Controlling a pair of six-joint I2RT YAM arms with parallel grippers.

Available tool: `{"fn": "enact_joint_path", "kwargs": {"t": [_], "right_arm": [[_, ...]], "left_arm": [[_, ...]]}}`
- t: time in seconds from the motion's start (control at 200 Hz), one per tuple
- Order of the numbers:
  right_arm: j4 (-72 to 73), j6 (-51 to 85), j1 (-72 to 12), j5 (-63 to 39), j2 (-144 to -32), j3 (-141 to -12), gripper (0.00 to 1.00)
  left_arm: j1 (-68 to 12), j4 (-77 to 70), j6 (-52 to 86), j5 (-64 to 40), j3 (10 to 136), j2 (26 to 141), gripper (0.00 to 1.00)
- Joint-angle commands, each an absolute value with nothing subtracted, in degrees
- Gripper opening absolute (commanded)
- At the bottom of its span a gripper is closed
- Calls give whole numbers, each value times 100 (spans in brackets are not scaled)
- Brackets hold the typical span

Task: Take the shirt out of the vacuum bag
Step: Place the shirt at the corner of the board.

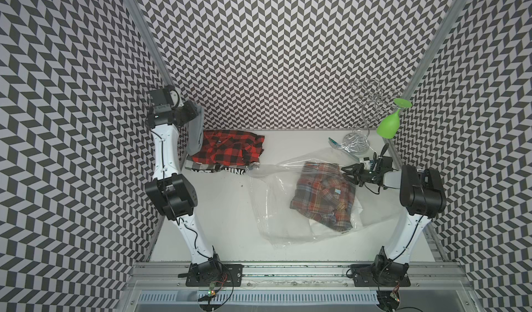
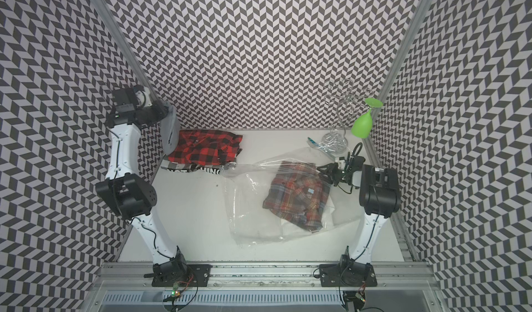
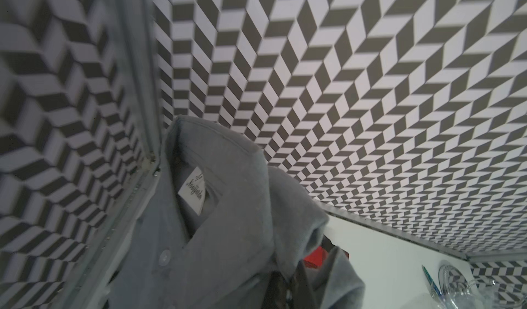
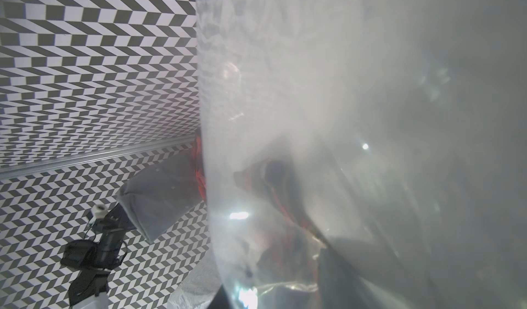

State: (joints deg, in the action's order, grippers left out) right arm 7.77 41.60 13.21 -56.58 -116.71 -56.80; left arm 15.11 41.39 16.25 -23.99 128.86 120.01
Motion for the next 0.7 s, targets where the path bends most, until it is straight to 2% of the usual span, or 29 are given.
{"fn": "enact_joint_path", "kwargs": {"t": [0.0, 0.305, 0.696], "right_arm": [[255, 4165, 1325, -4863, -12080, -5527, 40], [259, 4109, 1329, -4857, -12120, -5534, 40], [233, 4059, 1328, -4844, -12068, -5520, 41]], "left_arm": [[1063, 4457, 1296, -2225, 13138, 12329, 0], [207, 4317, 1265, -2239, 12961, 12627, 0], [-264, 3854, 1721, -2589, 12563, 13086, 1]]}}
